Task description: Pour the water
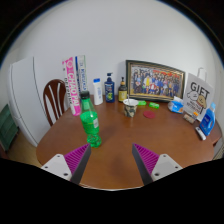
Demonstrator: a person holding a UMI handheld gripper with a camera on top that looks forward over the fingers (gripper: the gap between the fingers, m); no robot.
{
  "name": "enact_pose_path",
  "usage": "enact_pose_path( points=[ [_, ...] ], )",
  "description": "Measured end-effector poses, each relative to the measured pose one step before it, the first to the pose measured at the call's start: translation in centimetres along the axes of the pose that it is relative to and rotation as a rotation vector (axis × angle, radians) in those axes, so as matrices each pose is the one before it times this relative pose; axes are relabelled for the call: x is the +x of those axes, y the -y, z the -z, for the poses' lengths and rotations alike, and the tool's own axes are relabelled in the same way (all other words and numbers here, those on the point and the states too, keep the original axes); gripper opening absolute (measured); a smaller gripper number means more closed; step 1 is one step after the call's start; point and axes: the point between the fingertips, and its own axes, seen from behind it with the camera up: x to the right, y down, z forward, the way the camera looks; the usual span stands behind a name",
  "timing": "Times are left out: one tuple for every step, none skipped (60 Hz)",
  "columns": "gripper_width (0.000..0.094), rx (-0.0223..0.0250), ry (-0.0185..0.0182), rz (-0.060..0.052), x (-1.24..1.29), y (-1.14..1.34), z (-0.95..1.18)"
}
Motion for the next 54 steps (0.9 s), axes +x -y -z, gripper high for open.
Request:
enact_pose_path(
  points=[
    [0.086, 0.00506, 0.00648, -0.004, -0.937, 0.063, -0.487],
    [0.0862, 0.00535, 0.00618, -0.0044, -0.926, 0.111, -0.527],
    [0.0861, 0.00625, 0.00493, -0.004, -0.839, 0.103, -0.555],
    [0.086, 0.00734, 0.00363, -0.0036, -0.763, 0.146, -0.55],
    [0.0857, 0.00837, 0.00142, -0.0034, -0.671, 0.162, -0.593],
    [0.0857, 0.00952, 0.0005, -0.0034, -0.644, 0.232, -0.62],
    [0.0858, 0.01042, 0.00011, -0.0023, -0.592, 0.268, -0.595],
    [0.0857, 0.01061, -0.00033, -0.0016, -0.515, 0.278, -0.635],
    [0.0859, 0.0102, -0.00261, -0.0013, -0.449, 0.26, -0.656],
    [0.0859, 0.00956, -0.00469, -0.0009, -0.374, 0.252, -0.666],
    [0.0859, 0.01074, -0.00583, -0.0014, -0.281, 0.246, -0.666],
    [0.0859, 0.01086, -0.00657, -0.0014, -0.227, 0.258, -0.685],
    [0.0858, 0.00996, -0.0079, -0.002, -0.183, 0.199, -0.693],
    [0.0856, 0.00758, -0.00868, -0.0025, -0.145, 0.155, -0.69],
    [0.0857, 0.00603, -0.00837, -0.0031, -0.143, 0.131, -0.668],
    [0.0856, 0.00569, -0.00722, -0.0032, -0.15, 0.128, -0.66],
    [0.0857, 0.00493, -0.00659, -0.0041, -0.091, 0.115, -0.643],
    [0.0854, 0.00377, -0.00648, -0.0046, -0.106, 0.072, -0.62],
    [0.0849, 0.00227, -0.00608, -0.0044, -0.093, 0.036, -0.593],
    [0.0846, 0.00184, -0.00476, -0.0036, -0.122, 0.04, -0.553],
    [0.084, 0.00184, -0.00484, -0.0029, -0.053, 0.027, -0.496],
    [0.0834, 0.0078, -0.00413, -0.0025, 0.065, -0.076, -0.521],
    [0.0823, 0.00371, -0.00675, -0.0012, 0.045, 0.054, -0.375],
    [0.0807, 0.00504, -0.00778, -0.0003, 0.043, 0.087, -0.398],
    [0.0785, 0.00567, -0.00725, 0.0011, 0.043, 0.093, -0.364],
    [0.0751, 0.0056, -0.00711, 0.0021, 0.065, 0.08, -0.303],
    [0.071, 0.00444, -0.00733, 0.0032, 0.063, 0.063, -0.305],
    [0.067, 0.00342, -0.00776, 0.0047, 0.112, 0.009, -0.255],
    [0.0623, 0.00164, -0.00849, 0.0047, 0.103, -0.052, -0.441],
    [0.0577, -0.00002, -0.00816, 0.0052, 0.06, -0.1, -0.171],
    [0.0541, 0.00286, 0.00074, 0.0026, -0.06, 0.093, -0.066],
    [0.0535, 0.00259, -0.00147, 0.004, -0.028, 0.056, -0.044],
    [0.0533, 0.0071, 0.00011, 0.003, 0.03, 0.121, -0.003],
    [0.0525, 0.00464, 0.0022, 0.0038, -0.045, 0.054, -0.022],
    [0.0509, 0.00184, 0.00302, 0.0044, -0.083, -0.013, -0.024],
    [0.05, 0.00163, 0.00232, 0.0054, -0.071, 0.028, -0.03],
    [0.0481, 0.00242, 0.00094, 0.0065, -0.06, 0.045, 0.004],
    [0.0461, -0.00043, -0.00018, 0.0068, -0.099, -0.015, -0.069],
    [0.0439, 0.00202, 0.00394, 0.0045, -0.057, 0.001, -0.008],
    [0.0411, 0.00139, 0.00395, 0.0045, -0.087, -0.023, -0.017],
    [0.0398, 0.00128, 0.00295, 0.0047, -0.068, -0.023, -0.015],
    [0.0384, 0.00063, 0.002, 0.0035, -0.044, 0.027, 0.007],
    [0.0371, -0.00056, 0.00228, 0.0043, -0.052, -0.009, 0.028],
    [0.0371, -0.00122, 0.00288, 0.003, -0.082, 0.023, 0.013],
    [0.0346, -0.00079, 0.00538, 0.0033, -0.126, 0.056, -0.002],
    [0.0346, 0.00212, 0.00437, 0.001, -0.11, 0.163, 0.038],
    [0.0346, 0.00186, 0.00424, 0.0, -0.103, 0.179, 0.029],
    [0.0346, 0.00294, 0.00362, 0.0004, -0.096, 0.246, 0.027],
    [0.0345, 0.00356, 0.00269, -0.0004, -0.268, 0.271, -0.041],
    [0.0345, 0.00417, 0.00649, 0.0002, 0.004, 0.335, 0.036],
    [0.0345, 0.00433, 0.00435, -0.0006, -0.155, 0.375, -0.02],
    [0.0344, 0.00356, 0.00517, -0.0013, -0.135, 0.392, -0.04],
    [0.0344, 0.00286, 0.00565, -0.0029, -0.146, 0.428, -0.055],
    [0.0343, 0.00418, 0.00576, -0.0058, -0.136, 0.53, -0.047]
  ],
)
